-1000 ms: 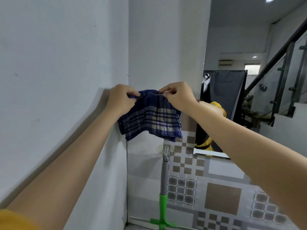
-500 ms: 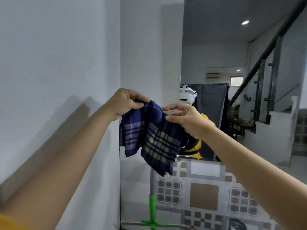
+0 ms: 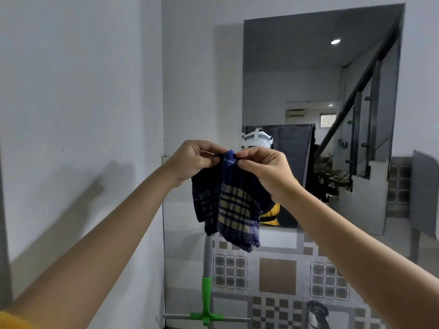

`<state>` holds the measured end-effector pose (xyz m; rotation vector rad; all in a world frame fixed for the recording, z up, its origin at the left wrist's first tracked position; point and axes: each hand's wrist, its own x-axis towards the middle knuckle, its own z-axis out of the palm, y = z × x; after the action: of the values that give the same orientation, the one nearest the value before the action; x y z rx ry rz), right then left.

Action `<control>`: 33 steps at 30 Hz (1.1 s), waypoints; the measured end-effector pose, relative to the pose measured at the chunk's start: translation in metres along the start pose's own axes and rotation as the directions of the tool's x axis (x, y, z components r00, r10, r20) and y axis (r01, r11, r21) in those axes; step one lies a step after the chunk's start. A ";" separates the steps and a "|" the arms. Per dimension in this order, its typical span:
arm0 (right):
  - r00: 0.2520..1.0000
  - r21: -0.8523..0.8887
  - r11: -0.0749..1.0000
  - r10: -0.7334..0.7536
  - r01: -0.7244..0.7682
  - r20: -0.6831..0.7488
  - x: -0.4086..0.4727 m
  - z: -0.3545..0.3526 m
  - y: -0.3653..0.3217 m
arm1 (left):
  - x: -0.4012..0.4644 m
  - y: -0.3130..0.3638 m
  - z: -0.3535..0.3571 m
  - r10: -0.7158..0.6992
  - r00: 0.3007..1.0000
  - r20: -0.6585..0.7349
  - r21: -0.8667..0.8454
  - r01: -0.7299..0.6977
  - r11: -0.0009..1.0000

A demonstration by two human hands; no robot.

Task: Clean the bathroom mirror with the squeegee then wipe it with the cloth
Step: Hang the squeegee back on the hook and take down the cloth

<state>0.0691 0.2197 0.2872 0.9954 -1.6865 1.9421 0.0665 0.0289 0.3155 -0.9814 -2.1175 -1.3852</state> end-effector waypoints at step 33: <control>0.970 -0.444 0.893 0.170 -0.077 0.173 -0.014 -0.025 0.002 | 0.011 0.039 0.006 -0.010 0.999 0.043 0.262 -0.002 0.965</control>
<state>0.0704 0.2454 0.2749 0.9555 -2.2242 1.4605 0.0883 0.0477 0.3447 -0.9083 -2.2639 -1.0576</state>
